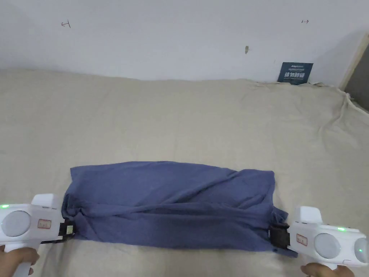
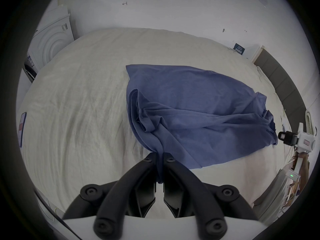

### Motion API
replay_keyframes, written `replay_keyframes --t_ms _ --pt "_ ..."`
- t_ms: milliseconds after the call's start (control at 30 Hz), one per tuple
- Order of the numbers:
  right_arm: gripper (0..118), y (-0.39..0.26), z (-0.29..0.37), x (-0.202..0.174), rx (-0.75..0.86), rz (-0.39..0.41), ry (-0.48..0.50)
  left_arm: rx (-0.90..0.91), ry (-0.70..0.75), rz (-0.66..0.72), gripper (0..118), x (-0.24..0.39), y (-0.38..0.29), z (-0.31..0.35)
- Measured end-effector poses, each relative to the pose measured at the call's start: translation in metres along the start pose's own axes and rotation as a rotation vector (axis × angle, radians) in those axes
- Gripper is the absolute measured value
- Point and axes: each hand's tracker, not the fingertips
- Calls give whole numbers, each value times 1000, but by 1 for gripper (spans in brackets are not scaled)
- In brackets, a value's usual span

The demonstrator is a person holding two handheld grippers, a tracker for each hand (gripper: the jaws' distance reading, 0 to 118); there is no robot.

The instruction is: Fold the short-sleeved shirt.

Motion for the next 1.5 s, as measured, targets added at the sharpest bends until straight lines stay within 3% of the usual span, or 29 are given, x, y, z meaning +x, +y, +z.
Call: replay_keyframes --t_ms 33,67,267,300,333,367,400,433,533,633,767,1067,1500 --pt "89 0 -5 0 -11 -4 -9 6 -4 4 5 0 0 2" --pt "97 -1 -11 1 -12 -3 -13 9 -6 5 5 0 0 4" --pt "92 -9 -18 -7 -74 19 -45 14 -12 11 5 -1 0 8" --pt "82 -11 -18 -7 -71 22 -43 13 -11 13 5 -1 -1 8" --pt "63 -11 -22 -3 -74 20 -38 13 -11 14 5 -1 -2 8" --pt "28 -11 -21 -3 -82 23 -28 12 -10 15 5 0 -3 8" --pt "5 -14 -19 -4 -69 34 -9 11 -9 16 5 -2 -4 6" --pt "4 -16 -17 -6 -45 33 38 10 -8 18 5 -1 -5 5" --pt "4 -17 -11 -3 -22 51 12 13 1 26 5 -7 -11 -5" --pt "4 -20 13 3 29 11 47 33 2 48 5 -11 -18 1" --pt "4 -24 64 0 97 51 62 71 -24 75 5 -17 -27 28" --pt "4 -69 125 16 92 76 83 24 -35 62 5 -28 -85 65" --pt "4 -130 52 24 -130 -9 29 -128 74 10 5 -29 -134 8"
